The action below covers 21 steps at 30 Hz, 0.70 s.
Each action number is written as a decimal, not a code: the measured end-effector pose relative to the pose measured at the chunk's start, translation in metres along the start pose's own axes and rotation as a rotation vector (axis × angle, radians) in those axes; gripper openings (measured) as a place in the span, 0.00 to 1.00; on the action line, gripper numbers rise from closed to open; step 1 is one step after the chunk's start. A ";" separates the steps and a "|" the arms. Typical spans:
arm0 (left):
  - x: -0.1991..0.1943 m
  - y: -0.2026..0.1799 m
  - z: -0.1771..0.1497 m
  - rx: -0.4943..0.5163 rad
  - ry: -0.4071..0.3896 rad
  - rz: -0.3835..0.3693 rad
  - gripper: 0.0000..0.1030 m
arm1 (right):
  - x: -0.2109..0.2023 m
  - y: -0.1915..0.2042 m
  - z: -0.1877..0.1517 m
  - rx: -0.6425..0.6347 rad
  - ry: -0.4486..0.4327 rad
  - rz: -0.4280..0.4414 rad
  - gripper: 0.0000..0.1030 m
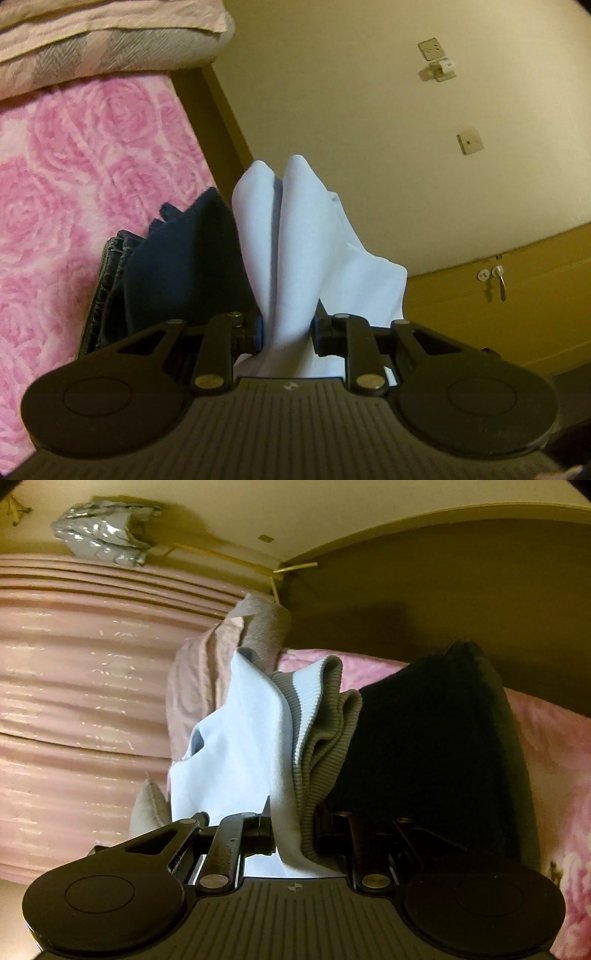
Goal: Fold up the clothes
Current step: 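Lift and carry the sweatshirt with both grippers to the dark jeans stack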
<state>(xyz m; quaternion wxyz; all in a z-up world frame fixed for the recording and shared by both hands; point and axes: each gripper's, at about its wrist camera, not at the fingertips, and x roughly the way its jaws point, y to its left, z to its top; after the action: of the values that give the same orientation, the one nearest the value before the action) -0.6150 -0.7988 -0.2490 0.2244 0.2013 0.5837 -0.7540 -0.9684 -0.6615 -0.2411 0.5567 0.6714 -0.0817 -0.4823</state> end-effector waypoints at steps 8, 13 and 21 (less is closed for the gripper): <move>0.027 0.017 0.019 0.012 0.016 0.051 0.19 | 0.022 -0.018 0.020 -0.030 0.015 -0.103 0.16; 0.035 0.031 0.019 0.020 0.005 0.091 0.24 | 0.029 -0.033 0.014 -0.052 -0.020 -0.207 0.54; -0.012 0.016 -0.014 0.070 -0.072 0.167 0.30 | -0.020 -0.017 -0.025 -0.206 -0.227 -0.398 0.58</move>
<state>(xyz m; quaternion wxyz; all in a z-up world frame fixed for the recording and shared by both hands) -0.5951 -0.7871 -0.2583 0.3002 0.2298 0.5296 -0.7593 -0.9673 -0.6257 -0.2462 0.5033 0.5555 0.0396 -0.6607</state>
